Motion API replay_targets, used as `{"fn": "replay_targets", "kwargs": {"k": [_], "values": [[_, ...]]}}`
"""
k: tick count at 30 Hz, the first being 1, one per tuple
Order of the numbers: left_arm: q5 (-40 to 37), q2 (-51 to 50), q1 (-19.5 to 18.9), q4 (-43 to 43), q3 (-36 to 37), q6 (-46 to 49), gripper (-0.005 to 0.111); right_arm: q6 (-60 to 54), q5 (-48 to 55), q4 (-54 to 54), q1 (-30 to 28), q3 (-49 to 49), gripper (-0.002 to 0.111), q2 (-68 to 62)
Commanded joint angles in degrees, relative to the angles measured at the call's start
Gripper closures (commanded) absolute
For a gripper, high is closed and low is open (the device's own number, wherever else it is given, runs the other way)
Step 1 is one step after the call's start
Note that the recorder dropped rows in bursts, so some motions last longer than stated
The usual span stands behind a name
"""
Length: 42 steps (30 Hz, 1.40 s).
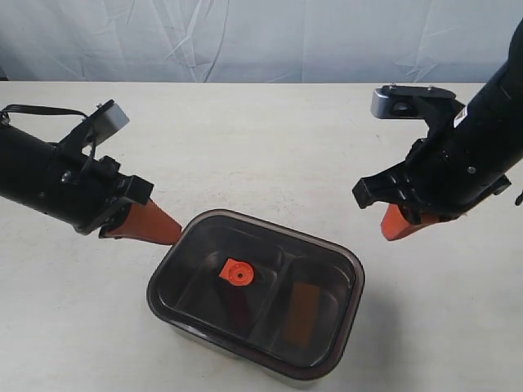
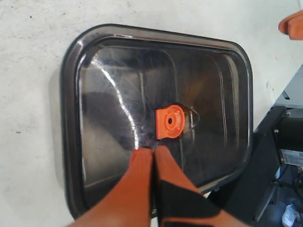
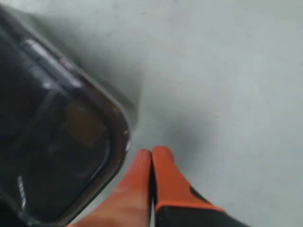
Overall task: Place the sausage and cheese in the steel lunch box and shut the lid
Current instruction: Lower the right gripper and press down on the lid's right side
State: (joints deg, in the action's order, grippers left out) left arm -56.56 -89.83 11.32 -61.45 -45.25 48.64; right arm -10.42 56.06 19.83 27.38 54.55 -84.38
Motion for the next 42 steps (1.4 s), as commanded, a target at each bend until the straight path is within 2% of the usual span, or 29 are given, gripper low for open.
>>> {"fn": "replay_targets", "kwargs": {"k": [1,9,17,28,42], "values": [[-2.5,0.0,0.2,-2.1,0.2,1.6,0.107,-9.0,6.2,9.9,0.4,0.0,0.109,1.7],[-3.0,0.0,0.2,-2.2,0.2,1.6,0.107,-9.3,10.7,7.9,9.8,-2.9,0.109,1.8],[-3.2,0.5,0.2,-2.2,0.2,1.7,0.107,-6.4,1.4,7.7,16.1,-7.0,0.109,1.8],[-2.8,4.9,0.2,-2.2,0.2,1.7,0.107,-4.5,1.1,7.6,17.3,-7.0,0.109,-1.5],[-2.8,5.3,0.2,-2.1,0.2,1.6,0.107,-4.4,-1.6,7.6,17.3,-7.0,0.109,-6.6]]}}
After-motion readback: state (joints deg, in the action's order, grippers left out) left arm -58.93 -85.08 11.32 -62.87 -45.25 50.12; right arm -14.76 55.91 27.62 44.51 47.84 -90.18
